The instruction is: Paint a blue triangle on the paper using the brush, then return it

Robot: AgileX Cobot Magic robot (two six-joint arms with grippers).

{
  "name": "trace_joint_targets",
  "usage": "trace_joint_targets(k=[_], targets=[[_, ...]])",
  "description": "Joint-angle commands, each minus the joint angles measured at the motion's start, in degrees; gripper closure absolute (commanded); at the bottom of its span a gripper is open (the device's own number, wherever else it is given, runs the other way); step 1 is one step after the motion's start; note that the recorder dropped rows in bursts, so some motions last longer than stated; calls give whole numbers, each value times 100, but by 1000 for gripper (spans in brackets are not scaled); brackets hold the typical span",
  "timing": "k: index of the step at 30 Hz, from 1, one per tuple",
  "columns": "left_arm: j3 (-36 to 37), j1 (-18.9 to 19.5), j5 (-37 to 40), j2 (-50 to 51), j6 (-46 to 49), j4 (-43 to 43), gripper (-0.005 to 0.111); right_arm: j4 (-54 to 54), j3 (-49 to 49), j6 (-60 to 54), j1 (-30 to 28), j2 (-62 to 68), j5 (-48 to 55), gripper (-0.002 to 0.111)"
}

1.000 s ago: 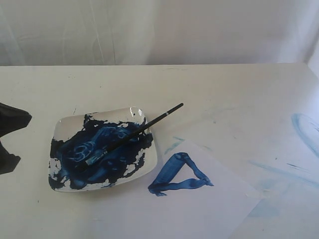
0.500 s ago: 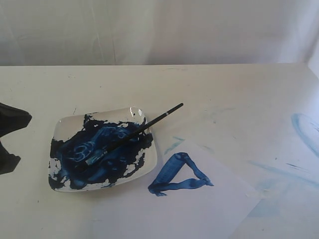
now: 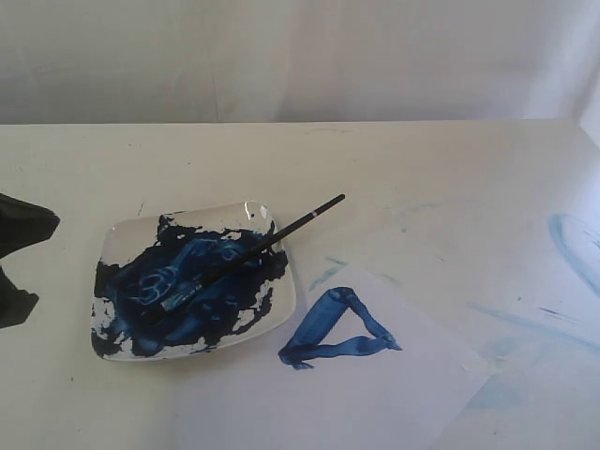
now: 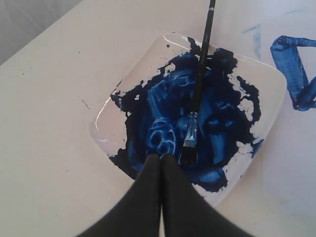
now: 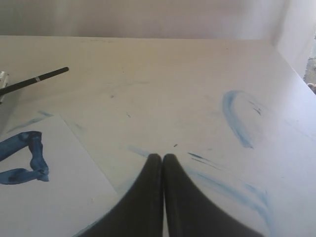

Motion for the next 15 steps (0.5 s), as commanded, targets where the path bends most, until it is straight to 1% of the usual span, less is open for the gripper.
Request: trace_joint_targets(k=[1, 2, 3, 4, 5, 8, 12, 15], targets=[[28, 75, 45, -176, -59, -63, 107, -1, 31, 23, 301, -29, -44, 108], [28, 157, 45, -270, -59, -63, 107, -1, 31, 23, 324, -29, -44, 108], [28, 418, 45, -532, -59, -63, 107, -1, 31, 23, 334, -29, -44, 108], [28, 579, 45, -695, -59, -63, 107, -1, 31, 23, 334, -29, -44, 108], [28, 867, 45, -1005, -59, -63, 107, -1, 31, 23, 334, -29, -44, 108], [28, 1224, 45, -1497, -59, -63, 107, -1, 31, 23, 334, -29, -44, 108], [28, 1505, 45, -2186, -59, -63, 107, -1, 31, 23, 334, -29, -44, 108], [28, 1568, 45, -2781, -59, -63, 107, -1, 31, 23, 334, -29, -44, 108]])
